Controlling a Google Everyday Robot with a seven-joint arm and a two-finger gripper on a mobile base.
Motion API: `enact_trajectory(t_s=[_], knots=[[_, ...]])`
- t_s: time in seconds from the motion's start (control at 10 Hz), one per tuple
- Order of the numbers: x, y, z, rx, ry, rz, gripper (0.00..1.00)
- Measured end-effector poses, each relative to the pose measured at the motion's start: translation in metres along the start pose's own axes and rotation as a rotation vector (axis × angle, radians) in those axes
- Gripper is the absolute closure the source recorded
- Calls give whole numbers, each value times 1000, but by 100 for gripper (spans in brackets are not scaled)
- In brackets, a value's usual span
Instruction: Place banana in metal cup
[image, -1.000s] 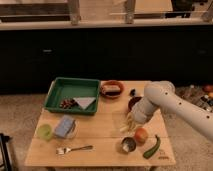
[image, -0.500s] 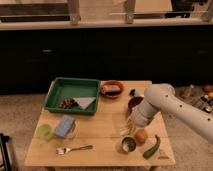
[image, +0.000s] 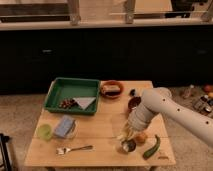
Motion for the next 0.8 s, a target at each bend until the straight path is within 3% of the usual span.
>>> enact_trajectory(t_s=[0.1,0.3,0.8], knots=[[4,0,0,3,-2,1,90],[8,5,-1,-6,2,-15,96],[-4,12,-8,-67,13,-174,100]])
